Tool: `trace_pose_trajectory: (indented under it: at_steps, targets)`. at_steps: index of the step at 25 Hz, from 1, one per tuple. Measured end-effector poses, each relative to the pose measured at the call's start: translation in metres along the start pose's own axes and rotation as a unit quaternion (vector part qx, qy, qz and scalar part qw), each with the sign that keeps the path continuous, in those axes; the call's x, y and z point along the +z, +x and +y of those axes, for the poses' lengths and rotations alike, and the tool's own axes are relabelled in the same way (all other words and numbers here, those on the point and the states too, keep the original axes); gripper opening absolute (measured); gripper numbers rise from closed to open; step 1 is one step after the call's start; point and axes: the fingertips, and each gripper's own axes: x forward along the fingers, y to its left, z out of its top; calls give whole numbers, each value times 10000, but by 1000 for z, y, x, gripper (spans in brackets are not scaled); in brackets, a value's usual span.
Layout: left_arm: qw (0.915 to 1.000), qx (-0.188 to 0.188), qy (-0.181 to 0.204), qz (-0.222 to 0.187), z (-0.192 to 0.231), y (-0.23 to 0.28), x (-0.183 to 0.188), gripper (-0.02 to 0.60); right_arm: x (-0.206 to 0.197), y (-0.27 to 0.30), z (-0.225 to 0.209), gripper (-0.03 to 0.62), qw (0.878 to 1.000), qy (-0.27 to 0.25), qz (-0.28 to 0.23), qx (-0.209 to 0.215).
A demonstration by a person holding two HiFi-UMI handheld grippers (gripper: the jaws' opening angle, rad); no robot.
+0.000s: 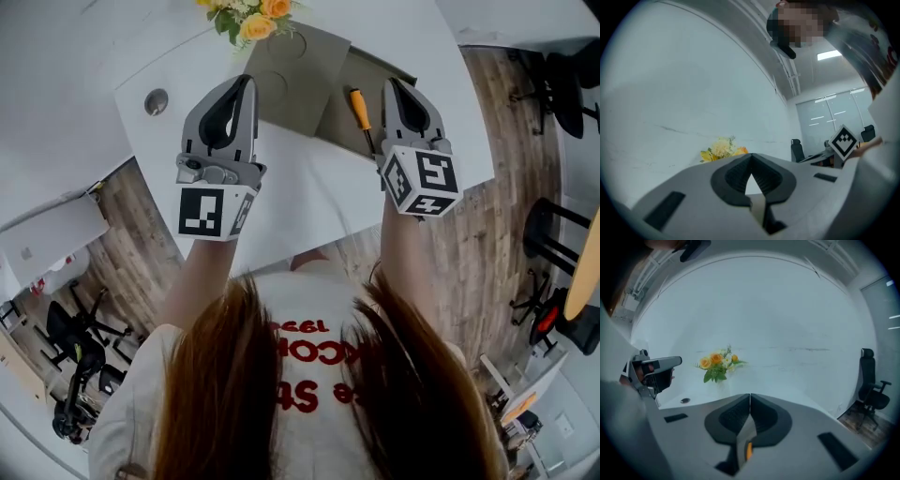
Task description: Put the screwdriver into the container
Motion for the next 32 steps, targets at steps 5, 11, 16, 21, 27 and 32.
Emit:
trace_pose_trajectory:
  at_steps: [5,11,16,21,27,32]
  targets:
    - [9996,206,141,-150,14,-10,18,6,34,-10,20,6,9992,-91,-311,231]
    - [9974,538,409,-265,40,-34,36,6,64,-6,65,6,9952,-193,-590,758]
    - [9930,1003,555,-284,74,-68,45,6,76,4,115,5,9890,-301,-685,1275]
    - [9852,1551,653,-313,105,-107,52,6,87,15,163,5,9792,-407,-776,1828]
    - [9727,2147,818,-321,137,-158,62,6,95,24,222,5,9661,-421,-896,2383]
    - [9638,2522,802,-331,155,-191,64,6,99,28,259,5,9571,-453,-979,2688]
